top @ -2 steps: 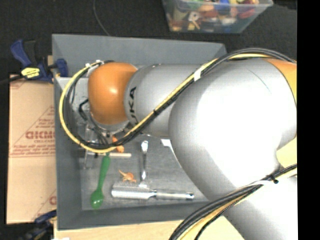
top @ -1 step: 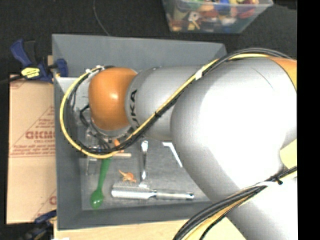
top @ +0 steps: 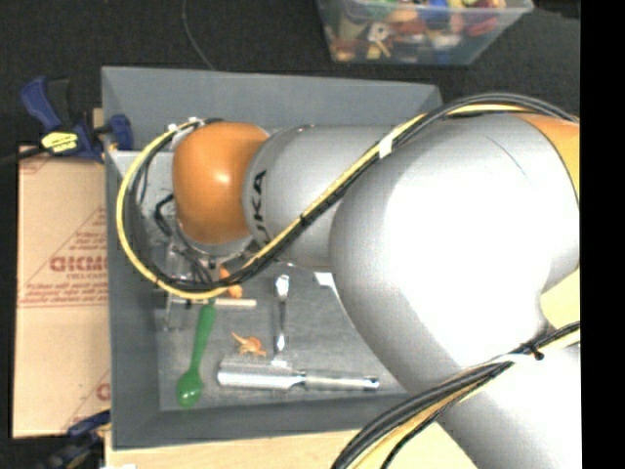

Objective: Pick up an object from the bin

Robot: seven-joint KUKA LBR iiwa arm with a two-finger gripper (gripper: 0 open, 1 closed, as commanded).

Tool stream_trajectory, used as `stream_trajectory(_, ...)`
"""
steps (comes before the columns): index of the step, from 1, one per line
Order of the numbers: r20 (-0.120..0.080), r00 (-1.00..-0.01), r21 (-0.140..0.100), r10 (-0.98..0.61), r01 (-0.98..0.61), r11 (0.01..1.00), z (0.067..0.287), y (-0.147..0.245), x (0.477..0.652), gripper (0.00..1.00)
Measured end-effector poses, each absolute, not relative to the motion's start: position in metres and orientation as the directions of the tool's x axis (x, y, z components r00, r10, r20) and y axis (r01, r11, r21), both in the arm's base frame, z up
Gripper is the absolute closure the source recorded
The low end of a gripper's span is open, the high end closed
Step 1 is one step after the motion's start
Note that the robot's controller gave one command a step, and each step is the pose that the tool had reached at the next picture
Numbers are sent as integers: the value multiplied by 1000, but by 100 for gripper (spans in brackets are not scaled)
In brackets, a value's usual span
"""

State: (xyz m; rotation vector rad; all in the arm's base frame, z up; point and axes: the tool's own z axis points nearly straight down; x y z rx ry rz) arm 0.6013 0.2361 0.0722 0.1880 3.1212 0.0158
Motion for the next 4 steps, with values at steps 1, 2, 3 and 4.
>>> stream_trajectory(1, -11, -996, 7, 86, 86, 996, 73, 235, 591, 100)
stream_trajectory(2, -10, -996, 7, 86, 86, 996, 73, 235, 591, 100)
stream_trajectory(3, -12, -996, 8, 88, 88, 996, 82, 234, 591, 100)
stream_trajectory(4, -12, -996, 9, 90, 90, 996, 104, 234, 592, 100)
